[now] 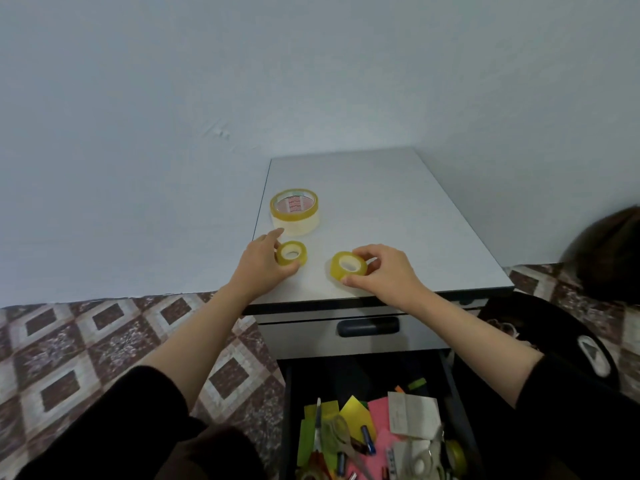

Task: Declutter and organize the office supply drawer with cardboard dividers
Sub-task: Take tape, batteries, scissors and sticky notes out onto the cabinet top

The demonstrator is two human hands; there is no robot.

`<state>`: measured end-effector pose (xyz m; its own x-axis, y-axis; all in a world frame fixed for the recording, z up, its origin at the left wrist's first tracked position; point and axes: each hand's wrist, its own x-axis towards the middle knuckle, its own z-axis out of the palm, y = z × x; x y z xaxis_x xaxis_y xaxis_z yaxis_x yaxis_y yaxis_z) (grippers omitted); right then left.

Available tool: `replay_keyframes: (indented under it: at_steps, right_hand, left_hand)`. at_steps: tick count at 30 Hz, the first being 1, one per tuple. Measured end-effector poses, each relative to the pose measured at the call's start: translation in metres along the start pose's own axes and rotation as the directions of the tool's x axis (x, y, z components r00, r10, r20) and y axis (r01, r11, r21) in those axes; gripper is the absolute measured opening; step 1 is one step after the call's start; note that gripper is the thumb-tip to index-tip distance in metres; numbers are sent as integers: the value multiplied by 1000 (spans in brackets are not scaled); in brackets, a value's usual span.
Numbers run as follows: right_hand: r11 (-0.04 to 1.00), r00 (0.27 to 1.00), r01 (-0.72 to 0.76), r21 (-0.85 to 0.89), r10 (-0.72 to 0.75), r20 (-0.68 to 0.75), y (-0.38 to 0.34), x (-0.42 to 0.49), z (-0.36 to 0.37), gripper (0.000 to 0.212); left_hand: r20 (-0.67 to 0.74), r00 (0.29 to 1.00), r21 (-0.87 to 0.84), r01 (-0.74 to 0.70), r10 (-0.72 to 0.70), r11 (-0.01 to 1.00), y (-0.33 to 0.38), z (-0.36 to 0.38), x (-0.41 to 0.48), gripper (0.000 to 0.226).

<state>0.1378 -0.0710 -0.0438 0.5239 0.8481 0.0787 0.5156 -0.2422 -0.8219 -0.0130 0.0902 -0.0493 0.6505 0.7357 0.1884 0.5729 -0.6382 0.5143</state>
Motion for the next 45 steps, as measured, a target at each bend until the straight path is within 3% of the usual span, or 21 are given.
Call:
replay_keyframes:
  at_steps: [9, 17, 23, 29, 38, 45]
  right_hand:
    - [1000, 1000, -10, -3, 10, -11, 0, 6, 5, 58]
    - [997, 998, 43, -63, -40, 43, -11, 9, 21, 63]
    - [989, 992, 107, -105, -100, 70, -28, 8, 37, 53]
    - [969, 988, 127, -214, -105, 112, -39, 11, 54, 64]
    - [947, 989, 128, -293, -99, 110, -42, 13, 58, 57]
    - [957, 991, 111, -268, -88, 98, -38, 14, 62, 74]
  left_hand:
    - [-91, 994, -147, 40, -54, 988, -2, 6, 1, 75]
    - [-7, 1000, 75, 18, -18, 997, -18, 6, -41, 52]
    - [37, 999, 66, -6, 4, 998, -29, 5, -59, 49]
    - [38, 999, 54, -18, 15, 998, -35, 0, -65, 48]
    - [29, 999, 28, -21, 20, 999, -43, 0, -71, 47]
    - [18, 1000, 14, -12, 11, 1000, -40, 1, -72, 46]
